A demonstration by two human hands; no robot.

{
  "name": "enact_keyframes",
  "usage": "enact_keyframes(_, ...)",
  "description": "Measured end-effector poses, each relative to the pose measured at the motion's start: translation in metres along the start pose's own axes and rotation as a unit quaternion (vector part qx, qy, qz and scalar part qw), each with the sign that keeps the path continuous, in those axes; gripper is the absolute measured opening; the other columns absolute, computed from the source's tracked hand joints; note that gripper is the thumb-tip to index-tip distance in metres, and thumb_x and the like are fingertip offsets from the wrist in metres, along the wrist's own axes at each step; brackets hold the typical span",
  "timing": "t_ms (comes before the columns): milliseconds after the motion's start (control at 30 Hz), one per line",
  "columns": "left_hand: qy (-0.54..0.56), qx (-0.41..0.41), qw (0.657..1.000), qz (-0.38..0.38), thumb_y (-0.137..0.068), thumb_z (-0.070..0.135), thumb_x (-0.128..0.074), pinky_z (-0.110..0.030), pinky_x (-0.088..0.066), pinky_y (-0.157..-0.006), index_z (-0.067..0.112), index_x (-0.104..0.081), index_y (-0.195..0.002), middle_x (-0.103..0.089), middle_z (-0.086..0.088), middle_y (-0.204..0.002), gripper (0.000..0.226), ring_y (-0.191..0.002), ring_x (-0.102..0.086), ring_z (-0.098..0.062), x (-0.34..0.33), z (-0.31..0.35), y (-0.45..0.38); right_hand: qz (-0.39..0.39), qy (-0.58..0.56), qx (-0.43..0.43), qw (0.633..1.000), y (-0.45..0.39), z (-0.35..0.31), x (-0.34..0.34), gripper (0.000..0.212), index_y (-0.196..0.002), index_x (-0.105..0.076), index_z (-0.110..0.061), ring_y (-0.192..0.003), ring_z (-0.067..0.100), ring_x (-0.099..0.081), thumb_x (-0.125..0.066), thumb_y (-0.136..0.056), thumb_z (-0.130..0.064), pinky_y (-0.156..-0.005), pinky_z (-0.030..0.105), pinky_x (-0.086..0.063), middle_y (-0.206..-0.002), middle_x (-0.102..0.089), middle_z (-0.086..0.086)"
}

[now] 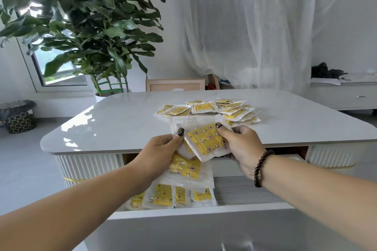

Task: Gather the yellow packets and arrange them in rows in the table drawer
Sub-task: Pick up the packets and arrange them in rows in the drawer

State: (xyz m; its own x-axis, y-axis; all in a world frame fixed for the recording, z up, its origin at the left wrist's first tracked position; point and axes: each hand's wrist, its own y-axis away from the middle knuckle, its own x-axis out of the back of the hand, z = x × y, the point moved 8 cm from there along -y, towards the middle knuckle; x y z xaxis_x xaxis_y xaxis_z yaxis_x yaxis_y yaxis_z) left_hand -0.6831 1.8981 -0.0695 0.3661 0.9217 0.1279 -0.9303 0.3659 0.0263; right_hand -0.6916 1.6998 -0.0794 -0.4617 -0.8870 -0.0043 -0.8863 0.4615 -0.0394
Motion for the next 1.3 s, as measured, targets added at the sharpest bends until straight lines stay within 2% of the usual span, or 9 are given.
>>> enact_keyframes(100,-0.032,0.016,0.998,-0.05,-0.091,0.052,-0.053,-0.048,-0.046,-0.101,0.017,-0.072,-0.107,-0.074,-0.008,-0.105,0.043,-0.104,-0.068,-0.028,-0.007,-0.005,0.003,0.026,0.025,0.037,0.999,0.006,-0.006,0.0,0.03,-0.088,-0.056,-0.013,-0.086,0.031,-0.068,-0.071,-0.079,-0.037,-0.082,0.053,-0.055,-0.093,-0.069,0.012)
enact_keyframes(267,-0.077,0.024,0.996,-0.036,-0.092,0.026,-0.063,-0.042,-0.058,-0.086,0.011,-0.071,-0.099,-0.077,-0.007,-0.09,0.018,-0.084,-0.074,-0.025,-0.011,-0.01,0.003,0.029,0.015,0.064,0.997,0.014,-0.011,-0.007,0.028,-0.092,-0.054,-0.014,-0.085,0.031,-0.067,-0.072,-0.08,-0.033,-0.078,0.049,-0.057,-0.095,-0.066,0.011)
enact_keyframes(400,-0.086,0.032,0.996,-0.004,-0.091,0.046,-0.056,-0.045,-0.05,-0.083,0.008,-0.073,-0.096,-0.071,-0.017,-0.091,0.042,-0.079,-0.061,-0.029,0.002,-0.017,-0.004,-0.025,-0.027,0.032,0.999,0.014,-0.005,-0.016,0.044,-0.101,-0.062,-0.016,-0.093,0.032,-0.068,-0.079,-0.067,-0.037,-0.088,0.052,-0.053,-0.1,-0.071,0.009)
enact_keyframes(600,-0.143,0.033,0.989,-0.034,-0.082,0.06,-0.043,-0.039,-0.04,-0.074,0.019,-0.062,-0.096,-0.056,-0.007,-0.088,0.047,-0.077,-0.049,-0.025,0.007,-0.023,-0.009,-0.13,-0.028,-0.022,0.991,0.02,0.006,-0.021,0.013,-0.092,-0.07,-0.007,-0.104,0.031,-0.066,-0.069,-0.085,-0.018,-0.097,0.045,-0.049,-0.104,-0.072,0.016)
enact_keyframes(767,-0.194,0.039,0.978,-0.065,-0.082,0.064,-0.04,-0.038,-0.041,-0.072,0.025,-0.057,-0.089,-0.053,-0.004,-0.085,0.043,-0.075,-0.048,-0.022,-0.002,-0.032,-0.008,-0.13,0.027,-0.014,0.991,0.013,0.025,-0.022,0.058,-0.103,-0.059,0.008,-0.109,0.044,-0.058,-0.075,-0.072,-0.039,-0.101,0.056,-0.043,-0.113,-0.063,0.028)
enact_keyframes(933,-0.215,0.044,0.975,-0.043,-0.098,0.047,-0.041,-0.038,-0.045,-0.07,0.011,-0.062,-0.089,-0.056,-0.007,-0.083,0.042,-0.072,-0.052,-0.023,0.0,-0.043,-0.018,-0.194,0.097,-0.017,0.976,0.006,0.033,-0.027,0.072,-0.113,-0.055,0.004,-0.112,0.041,-0.058,-0.084,-0.058,-0.031,-0.1,0.056,-0.045,-0.119,-0.061,0.026)
enact_keyframes(1033,-0.223,0.066,0.971,-0.06,-0.098,0.044,-0.044,-0.044,-0.054,-0.077,0.0,-0.066,-0.102,-0.062,-0.01,-0.085,0.05,-0.074,-0.056,-0.023,-0.003,-0.053,-0.021,-0.224,0.121,-0.007,0.967,-0.009,0.032,-0.021,0.038,-0.11,-0.061,-0.002,-0.107,0.032,-0.064,-0.076,-0.076,-0.006,-0.099,0.05,-0.048,-0.112,-0.068,0.017)
enact_keyframes(1167,-0.263,0.059,0.962,-0.04,-0.099,0.038,-0.047,-0.029,-0.047,-0.069,0.014,-0.073,-0.08,-0.065,-0.008,-0.082,0.04,-0.071,-0.054,-0.02,0.0,-0.062,-0.026,-0.242,0.194,-0.013,0.951,-0.034,0.034,-0.009,0.034,-0.11,-0.058,-0.003,-0.105,0.031,-0.065,-0.072,-0.08,-0.001,-0.092,0.048,-0.053,-0.113,-0.067,0.017)
enact_keyframes(1300,-0.242,0.084,0.967,0.003,-0.099,0.031,-0.049,-0.025,-0.051,-0.07,0.024,-0.077,-0.08,-0.074,-0.003,-0.095,0.034,-0.075,-0.062,-0.017,0.007,-0.076,-0.024,-0.314,0.363,-0.065,0.875,-0.053,0.059,-0.002,0.024,-0.099,-0.059,-0.014,-0.09,0.024,-0.069,-0.071,-0.081,-0.003,-0.076,0.04,-0.058,-0.1,-0.07,0.008)
